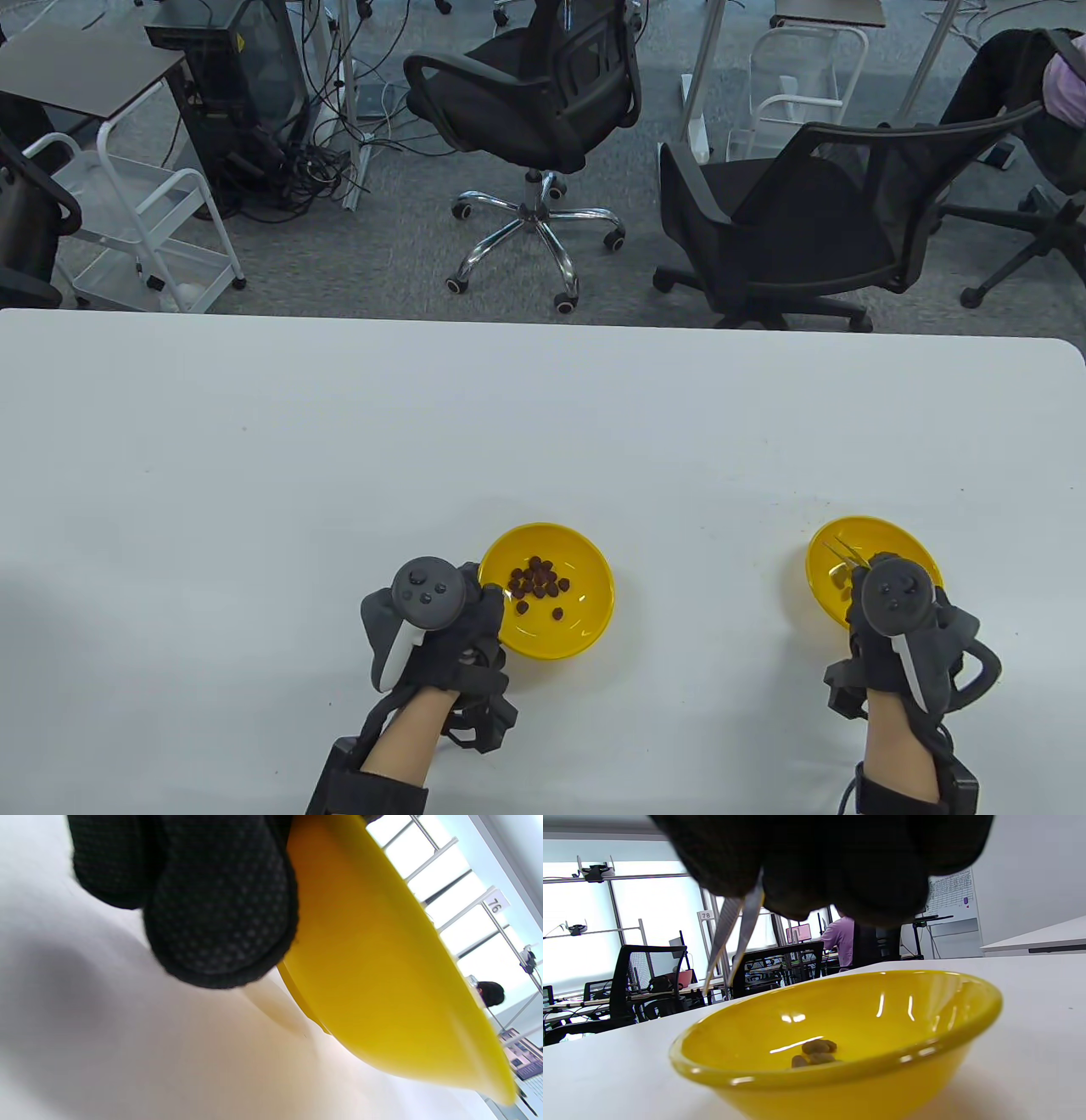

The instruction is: Pick raisins with tweezers into bowl

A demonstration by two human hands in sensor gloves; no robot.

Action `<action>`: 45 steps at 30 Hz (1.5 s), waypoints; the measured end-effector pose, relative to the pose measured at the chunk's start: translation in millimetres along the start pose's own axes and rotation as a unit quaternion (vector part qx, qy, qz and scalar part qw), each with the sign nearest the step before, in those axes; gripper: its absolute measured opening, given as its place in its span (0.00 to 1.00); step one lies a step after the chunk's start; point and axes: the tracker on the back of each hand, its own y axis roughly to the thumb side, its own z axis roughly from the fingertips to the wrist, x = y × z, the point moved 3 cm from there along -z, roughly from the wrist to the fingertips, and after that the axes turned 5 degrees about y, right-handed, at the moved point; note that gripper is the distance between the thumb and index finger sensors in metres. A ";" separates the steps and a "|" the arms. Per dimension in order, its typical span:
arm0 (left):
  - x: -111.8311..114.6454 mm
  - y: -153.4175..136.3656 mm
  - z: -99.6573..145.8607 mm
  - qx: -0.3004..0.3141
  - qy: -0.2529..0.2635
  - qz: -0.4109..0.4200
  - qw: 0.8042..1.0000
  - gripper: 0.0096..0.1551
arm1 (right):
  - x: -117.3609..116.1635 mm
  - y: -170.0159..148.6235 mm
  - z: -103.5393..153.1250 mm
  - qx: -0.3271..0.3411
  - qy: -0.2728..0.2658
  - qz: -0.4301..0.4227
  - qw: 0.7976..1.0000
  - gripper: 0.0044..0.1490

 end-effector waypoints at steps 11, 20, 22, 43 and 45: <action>-22.5 -32.6 -9.4 -0.058 0.045 0.001 0.997 0.32 | -3.5 30.7 13.4 0.063 0.002 0.031 0.998 0.28; -31.4 -36.9 -9.7 -0.068 0.062 -0.045 0.995 0.35 | -5.0 51.9 25.9 0.105 0.002 0.046 0.993 0.28; -33.4 -36.9 -9.0 -0.068 0.066 -0.043 0.995 0.35 | -4.2 56.4 29.2 0.114 0.002 0.042 0.993 0.28; -39.6 -11.1 2.6 0.003 0.115 -0.134 0.984 0.39 | -47.7 129.4 85.9 0.268 0.034 0.115 0.956 0.29; -39.1 -10.7 2.6 0.005 0.115 -0.138 0.984 0.39 | -56.1 131.2 86.6 0.270 0.036 0.145 0.951 0.29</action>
